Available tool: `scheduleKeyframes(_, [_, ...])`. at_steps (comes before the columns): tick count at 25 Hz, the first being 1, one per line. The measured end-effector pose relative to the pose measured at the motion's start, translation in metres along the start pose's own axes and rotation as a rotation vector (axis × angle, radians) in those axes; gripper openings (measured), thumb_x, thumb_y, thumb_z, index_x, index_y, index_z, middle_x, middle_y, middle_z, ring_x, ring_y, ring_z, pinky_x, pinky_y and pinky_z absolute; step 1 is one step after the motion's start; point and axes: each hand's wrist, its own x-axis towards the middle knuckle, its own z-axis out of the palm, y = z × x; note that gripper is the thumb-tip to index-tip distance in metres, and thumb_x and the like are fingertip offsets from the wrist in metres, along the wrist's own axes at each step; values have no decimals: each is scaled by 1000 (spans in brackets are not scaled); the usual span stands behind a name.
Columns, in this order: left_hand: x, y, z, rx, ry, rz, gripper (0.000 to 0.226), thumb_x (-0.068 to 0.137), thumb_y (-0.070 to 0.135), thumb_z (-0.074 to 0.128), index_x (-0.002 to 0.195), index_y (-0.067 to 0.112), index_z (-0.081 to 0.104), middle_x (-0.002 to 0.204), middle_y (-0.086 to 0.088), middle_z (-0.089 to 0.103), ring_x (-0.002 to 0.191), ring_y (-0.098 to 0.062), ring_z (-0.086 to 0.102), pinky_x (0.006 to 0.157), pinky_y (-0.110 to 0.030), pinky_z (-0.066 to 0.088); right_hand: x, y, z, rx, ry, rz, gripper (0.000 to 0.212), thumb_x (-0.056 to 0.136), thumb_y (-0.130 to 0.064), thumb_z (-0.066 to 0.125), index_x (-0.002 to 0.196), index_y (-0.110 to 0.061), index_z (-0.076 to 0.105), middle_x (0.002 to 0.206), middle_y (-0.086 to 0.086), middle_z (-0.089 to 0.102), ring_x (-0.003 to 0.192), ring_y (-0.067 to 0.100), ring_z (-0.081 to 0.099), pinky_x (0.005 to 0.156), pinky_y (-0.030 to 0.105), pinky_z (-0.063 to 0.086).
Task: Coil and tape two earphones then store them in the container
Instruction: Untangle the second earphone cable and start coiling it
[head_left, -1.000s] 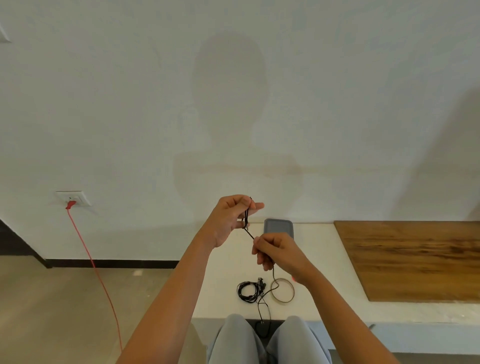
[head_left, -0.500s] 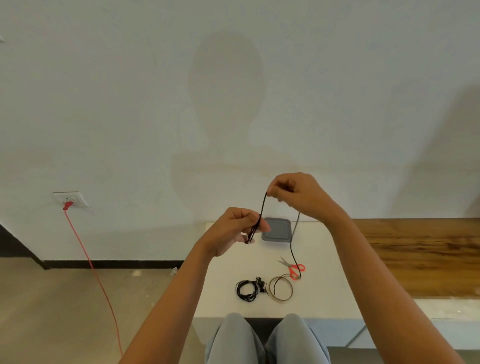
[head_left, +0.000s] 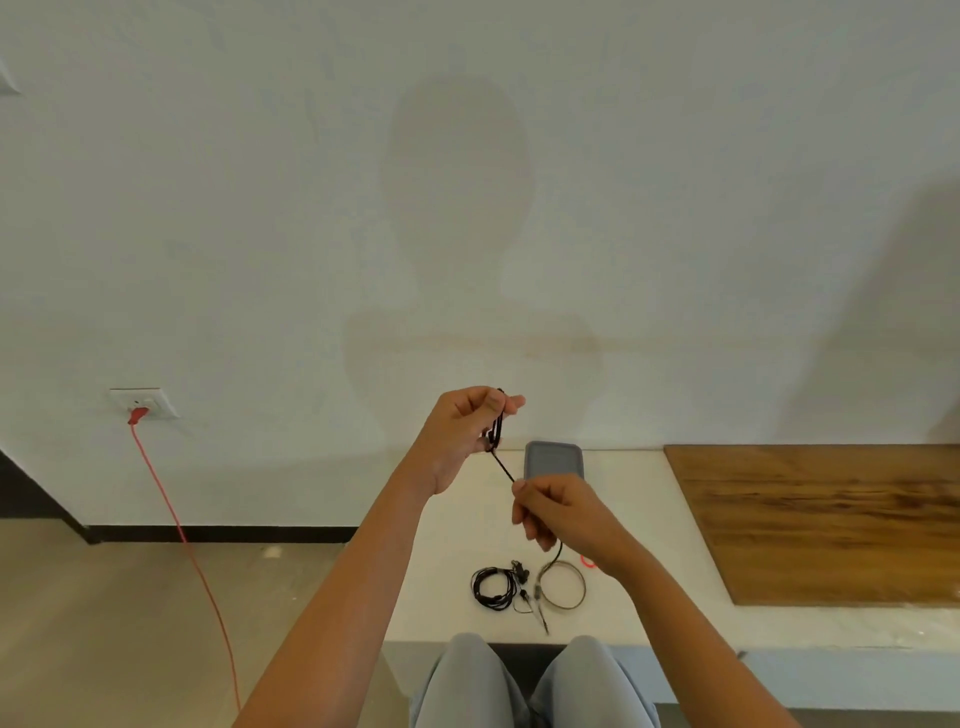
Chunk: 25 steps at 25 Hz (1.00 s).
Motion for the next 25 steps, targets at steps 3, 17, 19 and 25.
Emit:
scheduleKeyframes(3, [-6,-10,1,123,-20,-38,27,97,32,53,81,19,69,101,2,74,98,-12,66,81,-38,46,-4,-30,-17,-39,73,-79,34,94,-26,57,70,-4,67,54,3,61,48,16,52,51,23,46])
scheduleKeyframes(17, [-20,16,18,-331,-108,-95,29,99,11,41,78,12,61,78,-11,72,110,-38,63,90,-63,47,53,-17,-36,135,137,-84,19,93,-11,56,79,-3,66,55,-1,54,49,11,45,52,26,38])
scheduleKeyframes(19, [-17,17,16,-345,-87,-95,28,100,12,41,79,12,60,90,-19,72,109,-38,62,90,-65,46,45,-2,-18,203,111,-6,30,98,-23,51,76,-8,63,54,-2,56,48,12,47,52,25,37])
scheduleKeyframes(25, [1,19,2,-391,50,-50,22,98,15,48,80,13,61,113,-15,70,116,-24,62,93,-63,46,11,28,10,173,1,99,50,98,-44,42,77,-7,68,61,3,61,50,13,51,52,22,44])
